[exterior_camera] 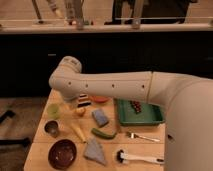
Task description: Place eraser in red bowl
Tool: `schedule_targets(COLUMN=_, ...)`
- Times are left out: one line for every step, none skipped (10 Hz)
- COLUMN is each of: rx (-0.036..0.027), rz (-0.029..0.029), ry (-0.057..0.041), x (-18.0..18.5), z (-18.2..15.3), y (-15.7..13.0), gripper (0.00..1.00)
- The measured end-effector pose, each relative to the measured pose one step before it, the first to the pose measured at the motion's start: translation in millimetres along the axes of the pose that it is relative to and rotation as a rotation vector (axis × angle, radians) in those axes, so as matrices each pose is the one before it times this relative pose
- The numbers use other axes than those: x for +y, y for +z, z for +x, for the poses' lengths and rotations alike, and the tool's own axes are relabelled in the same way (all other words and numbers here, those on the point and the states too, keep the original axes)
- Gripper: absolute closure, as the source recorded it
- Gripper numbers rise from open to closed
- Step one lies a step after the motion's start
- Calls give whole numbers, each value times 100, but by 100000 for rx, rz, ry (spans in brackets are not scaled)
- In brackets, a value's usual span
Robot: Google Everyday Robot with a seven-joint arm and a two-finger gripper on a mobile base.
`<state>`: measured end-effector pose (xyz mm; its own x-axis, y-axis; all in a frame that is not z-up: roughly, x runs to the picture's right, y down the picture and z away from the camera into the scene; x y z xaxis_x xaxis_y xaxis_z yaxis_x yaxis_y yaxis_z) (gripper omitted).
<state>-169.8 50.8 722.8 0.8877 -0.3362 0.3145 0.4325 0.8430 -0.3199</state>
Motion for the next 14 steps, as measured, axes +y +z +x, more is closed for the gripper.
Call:
schedule_targets(rx=1213, rz=-1435, ry=-8, x=-1236, z=655, y=943, gripper=100)
schedule_targets(rx=496, rz=-376, ry=236, x=-828, z=471, y=475, gripper=100)
schedule_targets(rx=725, rz=-700, ry=1083, x=-614, z=797, y=545, gripper=100)
schedule_targets(rx=140, rz=-16, ry=622, x=-188, z=351, y=85, gripper=100)
schedule_targets(rx=-69, rz=34, ry=-25, x=-11, z=-36, y=-4, gripper=100)
schedule_targets(rx=-36, rz=12, ry=-79, x=-12, z=-57, y=10, gripper=100)
schedule_targets(rx=-8, rz=18, ry=28, x=0, z=13, y=-6, gripper=100)
schedule_targets(rx=24, rz=-10, ry=44, x=12, z=35, y=5, gripper=100)
schedule_targets(rx=271, rz=24, ry=-131, x=-10, z=7, y=34, gripper=100)
schedule_targets(rx=794, rz=260, ry=-174, x=-58, z=20, y=-18, gripper=100)
schedule_targets(rx=2487, rz=351, ry=-51, x=-422, z=255, y=120, gripper=100)
schedule_targets(rx=1404, rz=447, ry=208, x=-812, z=248, y=195, gripper=100)
schedule_targets(rx=1949, rz=484, ry=167, x=-1380, z=702, y=390, gripper=100)
schedule_targets(rx=1440, rz=504, ry=793, x=-1034, z=757, y=179, gripper=100)
